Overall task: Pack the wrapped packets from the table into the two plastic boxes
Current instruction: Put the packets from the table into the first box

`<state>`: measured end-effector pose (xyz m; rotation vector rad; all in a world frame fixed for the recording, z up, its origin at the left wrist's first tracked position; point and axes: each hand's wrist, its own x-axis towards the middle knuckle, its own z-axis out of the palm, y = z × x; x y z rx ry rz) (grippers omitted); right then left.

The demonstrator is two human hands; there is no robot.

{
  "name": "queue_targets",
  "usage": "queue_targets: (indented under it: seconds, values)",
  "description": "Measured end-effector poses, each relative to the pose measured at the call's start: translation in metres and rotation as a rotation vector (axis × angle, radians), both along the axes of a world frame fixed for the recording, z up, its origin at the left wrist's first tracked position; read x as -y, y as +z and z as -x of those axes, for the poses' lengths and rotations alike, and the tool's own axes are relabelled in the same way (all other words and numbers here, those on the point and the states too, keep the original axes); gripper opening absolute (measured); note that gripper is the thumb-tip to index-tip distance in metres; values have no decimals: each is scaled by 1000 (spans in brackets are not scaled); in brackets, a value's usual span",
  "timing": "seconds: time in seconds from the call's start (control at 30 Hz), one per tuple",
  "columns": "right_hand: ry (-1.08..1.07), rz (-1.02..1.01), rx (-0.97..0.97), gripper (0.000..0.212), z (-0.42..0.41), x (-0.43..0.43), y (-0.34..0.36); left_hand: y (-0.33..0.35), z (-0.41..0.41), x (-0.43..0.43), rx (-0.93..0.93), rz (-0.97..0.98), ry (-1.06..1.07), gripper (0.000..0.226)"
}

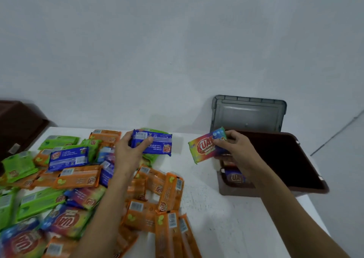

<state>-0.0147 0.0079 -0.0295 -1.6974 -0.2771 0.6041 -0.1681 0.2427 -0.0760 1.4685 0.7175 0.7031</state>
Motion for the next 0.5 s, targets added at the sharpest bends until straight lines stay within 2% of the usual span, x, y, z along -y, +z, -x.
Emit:
queue_targets:
  seconds: [0.2, 0.27, 0.37, 0.5]
  values:
    - [-146, -67, -55, 31, -30, 53, 2, 3, -44, 58, 158, 248, 1, 31]
    - [-183, -75, -82, 32, -42, 68, -1, 5, -58, 79, 193, 307, 16, 25]
    - [-220, -75, -130, 32, -60, 85, -12, 7, -79, 108, 235, 339, 39, 21]
    - [-251, -1, -225, 30, -82, 91, -32, 6, -105, 142, 264, 371, 57, 30]
